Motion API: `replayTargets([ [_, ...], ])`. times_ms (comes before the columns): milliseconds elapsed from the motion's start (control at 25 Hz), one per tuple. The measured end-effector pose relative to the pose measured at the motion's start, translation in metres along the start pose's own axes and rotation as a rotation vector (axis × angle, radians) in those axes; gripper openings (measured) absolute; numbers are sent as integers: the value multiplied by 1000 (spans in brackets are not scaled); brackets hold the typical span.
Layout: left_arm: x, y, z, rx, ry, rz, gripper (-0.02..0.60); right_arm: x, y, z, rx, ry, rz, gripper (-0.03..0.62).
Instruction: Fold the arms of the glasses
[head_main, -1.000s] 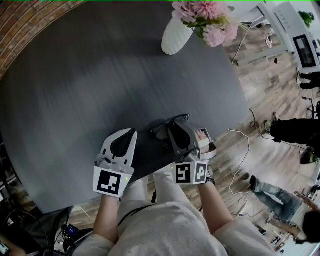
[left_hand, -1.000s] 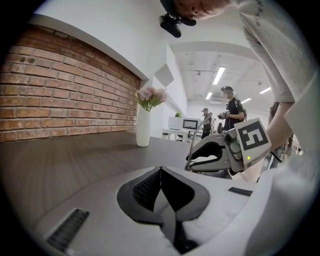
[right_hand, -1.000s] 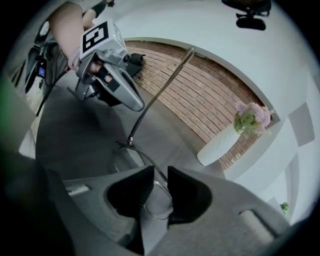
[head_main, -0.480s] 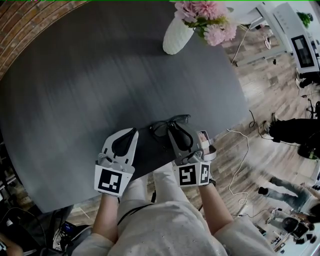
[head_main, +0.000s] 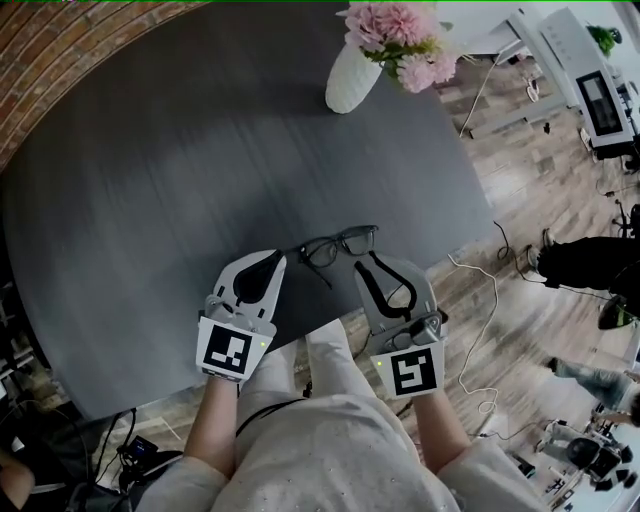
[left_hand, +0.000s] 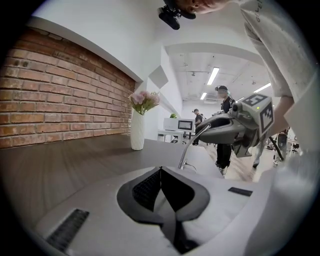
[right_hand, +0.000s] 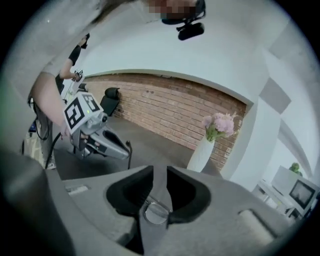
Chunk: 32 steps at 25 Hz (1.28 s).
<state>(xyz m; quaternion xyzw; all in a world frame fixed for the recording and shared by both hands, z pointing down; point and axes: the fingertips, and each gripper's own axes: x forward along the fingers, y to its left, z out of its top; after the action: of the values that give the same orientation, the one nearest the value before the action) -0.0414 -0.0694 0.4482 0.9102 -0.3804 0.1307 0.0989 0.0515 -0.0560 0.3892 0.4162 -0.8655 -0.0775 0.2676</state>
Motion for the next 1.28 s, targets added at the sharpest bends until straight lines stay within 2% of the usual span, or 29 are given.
replayTargets([
  [200, -4, -4, 11, 20, -11, -9, -2, -17, 3, 39, 48, -98, 30, 84],
  [400, -6, -6, 19, 27, -24, -3, -2, -24, 19, 71, 68, -192, 112, 86],
  [560, -9, -6, 24, 31, -27, 7, -2, -18, 37, 73, 63, -178, 178, 89],
  [760, -12, -4, 20, 28, -19, 26, -2, -6, 45, 62, 72, -138, 214, 89],
  [880, -12, -2, 17, 22, -14, 39, -2, -1, 44, 57, 69, -123, 215, 78],
  [1040, -12, 0, 14, 19, -12, 49, -2, 1, 42, 52, 75, -118, 209, 22],
  [1280, -7, 0, 9, 18, 0, 46, -2, 5, 34, 46, 87, -113, 194, 20],
])
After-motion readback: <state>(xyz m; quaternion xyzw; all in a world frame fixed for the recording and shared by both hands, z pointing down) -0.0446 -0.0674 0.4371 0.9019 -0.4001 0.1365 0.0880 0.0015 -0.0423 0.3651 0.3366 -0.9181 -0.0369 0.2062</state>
